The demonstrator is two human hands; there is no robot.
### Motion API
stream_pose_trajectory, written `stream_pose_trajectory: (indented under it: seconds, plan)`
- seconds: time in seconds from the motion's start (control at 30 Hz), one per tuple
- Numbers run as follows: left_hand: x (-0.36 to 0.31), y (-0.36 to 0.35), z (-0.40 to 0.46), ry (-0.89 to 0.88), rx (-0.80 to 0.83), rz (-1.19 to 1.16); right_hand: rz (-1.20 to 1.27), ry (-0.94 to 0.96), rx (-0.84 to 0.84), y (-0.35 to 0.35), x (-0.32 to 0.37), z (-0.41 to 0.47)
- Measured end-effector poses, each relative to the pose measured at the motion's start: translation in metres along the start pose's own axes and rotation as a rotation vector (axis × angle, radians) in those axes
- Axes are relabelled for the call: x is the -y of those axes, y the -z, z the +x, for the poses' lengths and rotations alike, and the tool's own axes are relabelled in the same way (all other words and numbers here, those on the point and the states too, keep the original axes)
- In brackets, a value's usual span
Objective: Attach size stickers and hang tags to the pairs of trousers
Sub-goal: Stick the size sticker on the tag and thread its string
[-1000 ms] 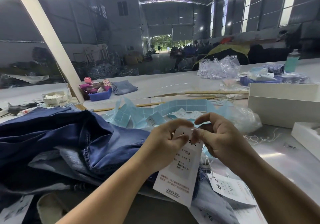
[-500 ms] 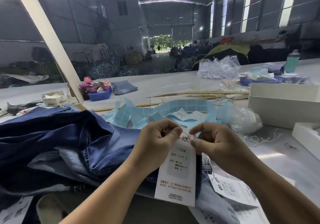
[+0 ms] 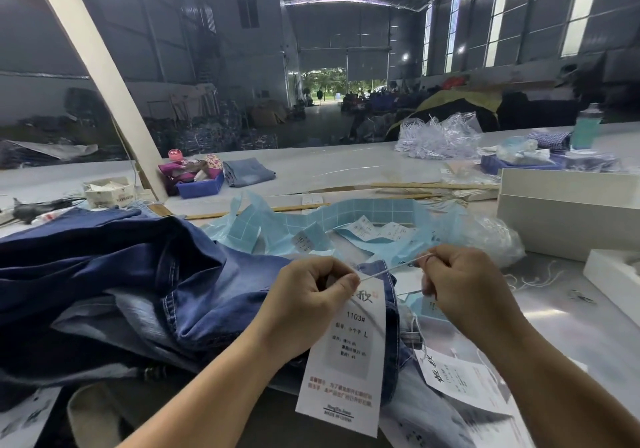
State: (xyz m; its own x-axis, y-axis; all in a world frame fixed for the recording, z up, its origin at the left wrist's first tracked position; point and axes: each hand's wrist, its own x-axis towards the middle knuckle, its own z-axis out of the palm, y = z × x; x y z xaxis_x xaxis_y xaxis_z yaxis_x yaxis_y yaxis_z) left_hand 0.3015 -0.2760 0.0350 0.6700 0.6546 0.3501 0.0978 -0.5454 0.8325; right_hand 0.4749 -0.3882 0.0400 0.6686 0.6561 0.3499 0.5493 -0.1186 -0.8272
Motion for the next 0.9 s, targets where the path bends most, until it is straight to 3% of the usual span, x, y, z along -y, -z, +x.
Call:
stream_pose_trajectory:
  seconds: [0.07,0.33,0.43,0.57,0.9]
  plan:
    - [0.0,-0.001,-0.002,-0.003,-0.008,0.009,0.261,-0.073,-0.019,-0.001,0.001,0.0]
    - [-0.003,-0.007,-0.004,0.106,0.005,-0.182,0.809,-0.067,-0.084,0.007,0.017,-0.007]
    - [-0.008,-0.011,-0.003,0.119,-0.026,-0.246,0.8,-0.054,0.047,0.004,0.025,-0.013]
    - [-0.014,-0.015,-0.003,0.1,-0.041,-0.199,0.607,0.016,0.188,-0.003,0.031,-0.018]
    - [-0.017,-0.02,-0.003,0.081,-0.007,-0.188,0.503,-0.059,0.288,-0.008,0.029,-0.019]
